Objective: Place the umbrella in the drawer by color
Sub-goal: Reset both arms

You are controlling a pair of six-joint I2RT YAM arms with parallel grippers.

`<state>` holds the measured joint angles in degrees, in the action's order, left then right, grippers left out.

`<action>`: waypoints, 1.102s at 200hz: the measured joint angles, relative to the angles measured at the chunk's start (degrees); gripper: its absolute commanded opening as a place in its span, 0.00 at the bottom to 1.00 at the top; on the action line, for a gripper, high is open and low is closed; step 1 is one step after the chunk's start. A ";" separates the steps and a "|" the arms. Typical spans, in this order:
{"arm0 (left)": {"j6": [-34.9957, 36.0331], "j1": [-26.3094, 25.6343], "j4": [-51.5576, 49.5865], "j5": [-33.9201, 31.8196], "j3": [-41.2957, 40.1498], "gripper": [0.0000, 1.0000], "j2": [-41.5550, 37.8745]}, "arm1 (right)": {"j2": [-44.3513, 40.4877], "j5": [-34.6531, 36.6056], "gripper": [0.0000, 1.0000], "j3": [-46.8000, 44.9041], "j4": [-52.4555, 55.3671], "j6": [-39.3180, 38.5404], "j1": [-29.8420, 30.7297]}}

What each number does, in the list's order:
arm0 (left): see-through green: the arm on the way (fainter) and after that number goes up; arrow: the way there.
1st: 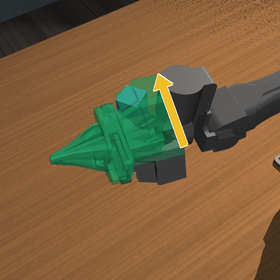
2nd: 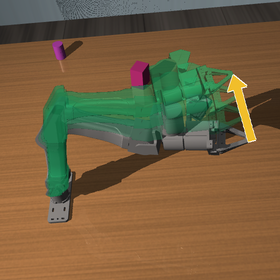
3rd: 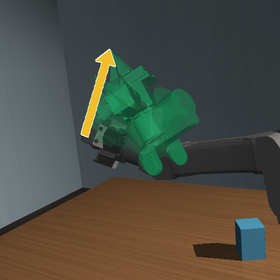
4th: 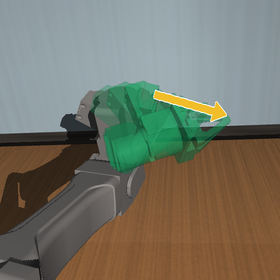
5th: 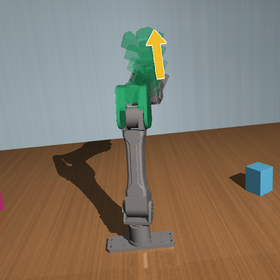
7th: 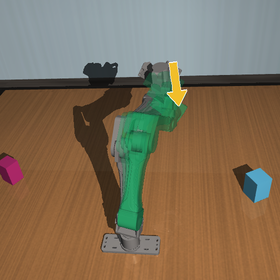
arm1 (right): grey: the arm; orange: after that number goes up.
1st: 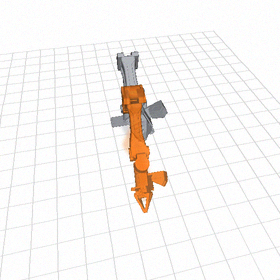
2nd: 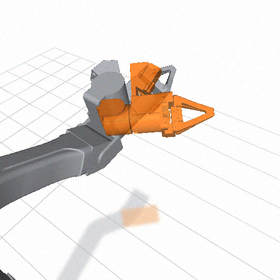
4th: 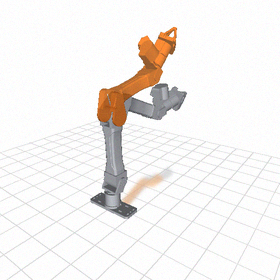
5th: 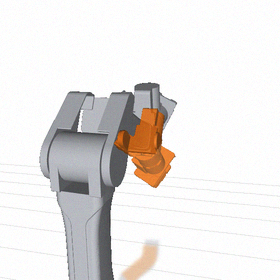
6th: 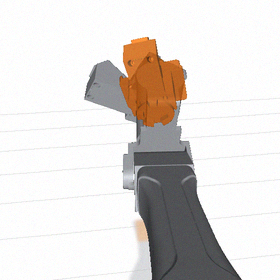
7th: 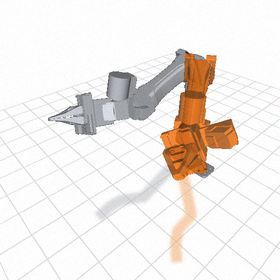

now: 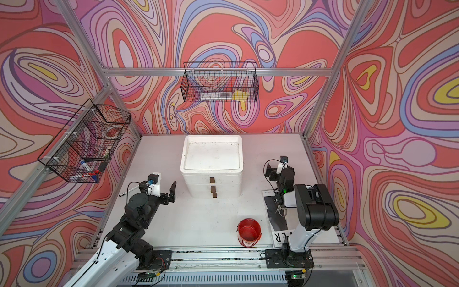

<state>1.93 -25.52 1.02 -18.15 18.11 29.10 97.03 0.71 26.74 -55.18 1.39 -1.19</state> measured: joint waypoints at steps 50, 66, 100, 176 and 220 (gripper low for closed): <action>8.24 0.04 4.83 -0.50 -2.43 0.99 6.69 | 0.00 -0.28 0.98 0.00 0.02 0.00 0.00; 8.09 0.04 6.14 -0.48 -2.43 0.99 10.40 | 0.00 -0.33 0.98 0.00 0.00 0.00 0.00; 7.08 0.83 9.25 0.15 -2.43 0.99 23.17 | 0.00 -0.33 0.98 0.00 0.00 0.00 0.00; 5.62 4.26 27.96 -1.99 4.85 0.99 52.52 | 0.00 -0.48 0.98 0.00 0.00 0.00 0.00; 6.01 4.50 29.51 -4.94 13.09 0.99 58.31 | 0.00 -0.52 0.98 0.00 0.02 0.00 0.00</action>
<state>7.94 -21.02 30.52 -23.09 31.20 87.42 97.03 0.19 26.74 -55.16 1.39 -1.19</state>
